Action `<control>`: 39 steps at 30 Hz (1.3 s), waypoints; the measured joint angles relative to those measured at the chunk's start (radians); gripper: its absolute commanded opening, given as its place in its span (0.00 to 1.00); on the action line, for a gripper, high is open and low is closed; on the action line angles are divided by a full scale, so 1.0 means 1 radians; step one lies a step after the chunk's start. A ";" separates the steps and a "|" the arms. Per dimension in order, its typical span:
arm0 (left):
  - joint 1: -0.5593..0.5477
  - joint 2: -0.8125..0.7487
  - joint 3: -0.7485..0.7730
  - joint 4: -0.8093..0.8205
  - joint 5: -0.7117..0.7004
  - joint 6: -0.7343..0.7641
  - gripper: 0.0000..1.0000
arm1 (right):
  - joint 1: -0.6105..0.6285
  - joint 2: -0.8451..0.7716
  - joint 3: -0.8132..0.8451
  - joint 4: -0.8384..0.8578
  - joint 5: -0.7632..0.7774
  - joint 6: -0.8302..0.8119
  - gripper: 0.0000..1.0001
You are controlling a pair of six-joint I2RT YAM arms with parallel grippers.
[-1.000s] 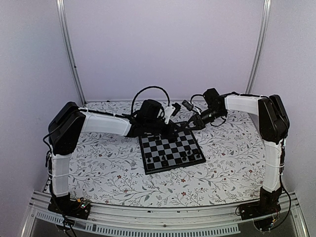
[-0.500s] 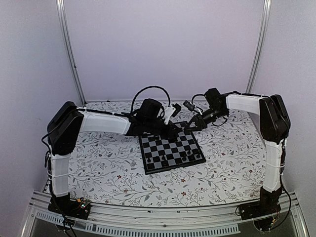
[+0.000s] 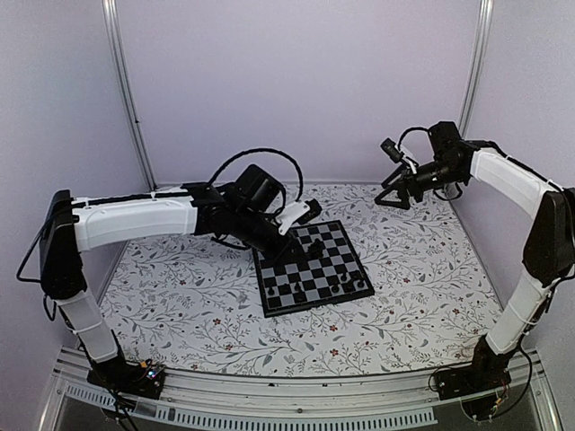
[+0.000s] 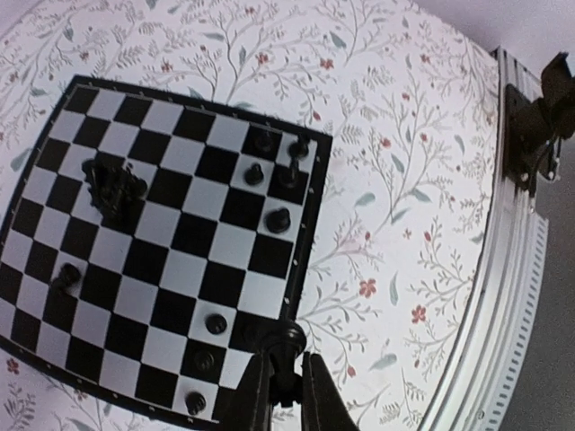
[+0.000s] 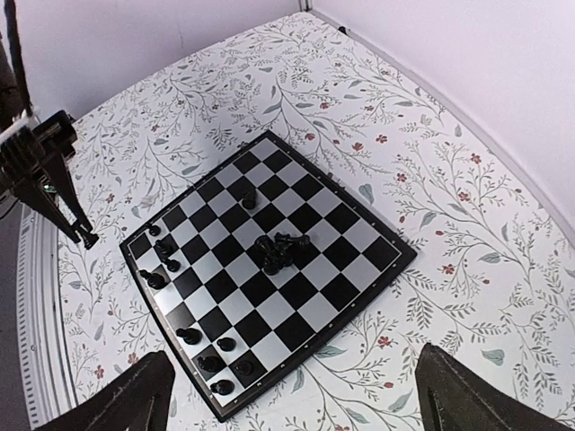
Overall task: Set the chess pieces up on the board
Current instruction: Place the chess piece on the chessboard.
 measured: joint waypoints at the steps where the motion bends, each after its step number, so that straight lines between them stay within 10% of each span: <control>1: -0.014 -0.007 -0.006 -0.037 -0.006 0.000 0.06 | 0.003 -0.020 -0.005 0.005 0.023 -0.003 0.99; 8: -0.072 -0.021 -0.096 -0.195 -0.087 -0.009 0.06 | -0.034 -0.132 -0.104 0.183 0.192 0.163 0.97; 19: -0.074 0.090 -0.093 -0.305 -0.198 -0.027 0.07 | -0.091 -0.106 -0.368 0.317 0.038 0.196 0.75; 39: -0.062 0.195 -0.001 -0.332 -0.260 -0.015 0.13 | -0.092 -0.085 -0.381 0.354 -0.076 0.165 0.73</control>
